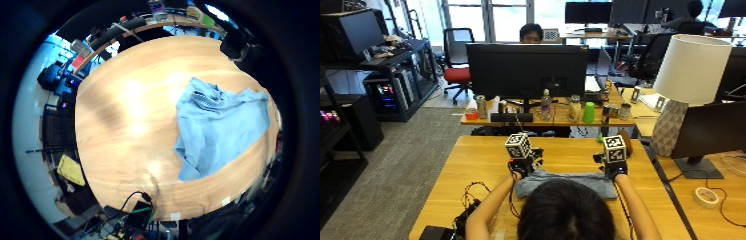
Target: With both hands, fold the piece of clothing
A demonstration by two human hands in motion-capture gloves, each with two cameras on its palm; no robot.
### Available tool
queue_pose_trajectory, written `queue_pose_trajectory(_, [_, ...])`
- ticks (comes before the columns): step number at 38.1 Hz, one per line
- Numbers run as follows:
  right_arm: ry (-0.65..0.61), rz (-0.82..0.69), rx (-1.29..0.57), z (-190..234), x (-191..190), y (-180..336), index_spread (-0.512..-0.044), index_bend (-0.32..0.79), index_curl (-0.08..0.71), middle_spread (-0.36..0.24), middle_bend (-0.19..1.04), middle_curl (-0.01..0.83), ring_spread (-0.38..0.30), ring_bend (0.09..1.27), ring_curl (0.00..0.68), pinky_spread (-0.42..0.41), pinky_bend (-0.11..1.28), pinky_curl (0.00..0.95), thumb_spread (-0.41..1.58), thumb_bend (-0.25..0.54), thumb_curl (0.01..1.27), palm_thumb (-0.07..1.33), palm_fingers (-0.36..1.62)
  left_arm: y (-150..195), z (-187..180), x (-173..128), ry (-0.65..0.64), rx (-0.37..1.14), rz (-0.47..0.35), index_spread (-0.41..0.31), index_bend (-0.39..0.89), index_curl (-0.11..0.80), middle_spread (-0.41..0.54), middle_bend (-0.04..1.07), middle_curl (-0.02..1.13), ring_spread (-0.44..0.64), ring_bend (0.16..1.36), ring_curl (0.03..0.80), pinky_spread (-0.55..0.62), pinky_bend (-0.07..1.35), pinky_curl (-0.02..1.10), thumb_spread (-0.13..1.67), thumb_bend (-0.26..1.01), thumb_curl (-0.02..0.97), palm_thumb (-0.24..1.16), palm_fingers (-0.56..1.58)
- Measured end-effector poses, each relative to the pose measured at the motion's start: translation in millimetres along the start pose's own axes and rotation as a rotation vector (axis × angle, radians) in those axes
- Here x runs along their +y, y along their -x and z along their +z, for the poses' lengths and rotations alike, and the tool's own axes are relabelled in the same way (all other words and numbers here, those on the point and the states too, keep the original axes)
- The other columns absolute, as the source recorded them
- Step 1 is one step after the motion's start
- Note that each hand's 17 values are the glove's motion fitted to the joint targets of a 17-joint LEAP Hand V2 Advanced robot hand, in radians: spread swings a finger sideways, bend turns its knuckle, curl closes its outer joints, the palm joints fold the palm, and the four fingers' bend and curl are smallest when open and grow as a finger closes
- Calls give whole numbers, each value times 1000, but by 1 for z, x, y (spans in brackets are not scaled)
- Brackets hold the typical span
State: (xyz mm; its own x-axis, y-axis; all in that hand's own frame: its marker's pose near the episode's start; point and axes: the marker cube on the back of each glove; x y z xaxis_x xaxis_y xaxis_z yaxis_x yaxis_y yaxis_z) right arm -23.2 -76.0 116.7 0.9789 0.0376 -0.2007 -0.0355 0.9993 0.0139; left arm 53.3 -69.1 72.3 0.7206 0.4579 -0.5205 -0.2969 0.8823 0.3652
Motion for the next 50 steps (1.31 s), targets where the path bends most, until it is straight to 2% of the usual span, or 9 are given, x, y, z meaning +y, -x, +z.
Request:
queue_pose_trajectory(1, [29, -15, -23, 7, 3, 1, -296, 27, 226, -156, 199, 472, -201, 608, 444, -253, 607, 410, 1321, -27, 236, 970, 1035, -5, 2, 6, 5, -24, -7, -91, 146, 391, -41, 138, 384, -69, 464, 433, 37, 307, 376, 1397, -15, 244, 259, 517])
queue_pose_trajectory(5, [105, -34, -64, 16, 35, 6, -311, -13, 183, -153, 180, 464, -198, 629, 450, -245, 651, 422, 1303, -28, 230, 925, 950, -4, 15, 43, 103, -257, -262, -102, 169, 392, -55, 158, 379, -74, 460, 422, 49, 286, 368, 1404, -1, 242, 279, 559])
queue_pose_trajectory(9, [178, 0, -88, 35, 50, 4, -318, 12, 159, -149, 188, 460, -186, 599, 441, -227, 672, 423, 1295, -24, 226, 897, 893, 0, 47, 52, 173, -258, -214, -112, 176, 398, -53, 132, 366, -64, 459, 418, 56, 291, 374, 1402, -2, 241, 295, 542])
queue_pose_trajectory(18, [297, 107, -178, 76, 58, 0, -327, 44, 133, -133, 174, 446, -164, 563, 423, -185, 677, 413, 1297, -19, 220, 862, 792, 44, 79, 71, 195, -486, -486, -130, 209, 412, -56, 138, 338, -71, 471, 404, 45, 282, 370, 1414, 8, 241, 330, 604])
queue_pose_trajectory(21, [300, 157, -189, 93, 57, -2, -326, 52, 131, -118, 170, 439, -151, 553, 421, -162, 686, 413, 1307, -16, 216, 849, 742, 50, 99, 75, 279, -468, -499, -134, 206, 419, -58, 142, 338, -72, 474, 408, 40, 282, 374, 1418, 6, 240, 335, 603])
queue_pose_trajectory(25, [333, 185, -199, 105, 56, 0, -330, 77, 139, -80, 143, 417, -113, 526, 420, -110, 695, 419, 1320, -17, 211, 828, 553, 53, 116, 83, 431, -474, -543, -105, 107, 389, 33, 82, 317, 79, 487, 431, 134, 340, 410, 1377, -47, 202, 195, 220])
queue_pose_trajectory(32, [423, 195, -274, 115, 61, 5, -331, 80, 137, -52, 155, 387, -85, 533, 401, -74, 720, 401, 1319, -14, 206, 804, 505, 54, 122, 95, 539, -419, -612, -92, 115, 343, 112, 137, 278, 229, 523, 398, 273, 364, 392, 1350, -27, 181, 117, 61])
queue_pose_trajectory(37, [389, 222, -332, 117, 58, 5, -329, 70, 130, -55, 203, 390, -82, 529, 388, -94, 741, 393, 1317, -4, 211, 823, 568, 61, 126, 90, 444, -374, -582, -92, 157, 340, 137, 163, 272, 306, 509, 379, 344, 344, 376, 1338, -19, 176, 97, -18])
queue_pose_trajectory(50, [177, 192, -268, 109, 46, 22, -282, 89, 134, -108, 295, 435, -177, 661, 427, -243, 701, 385, 1243, 50, 256, 1003, 1041, 58, 124, 98, 533, -371, -645, -97, 148, 324, 150, 169, 268, 386, 500, 341, 409, 338, 353, 1323, -10, 180, 88, -34])
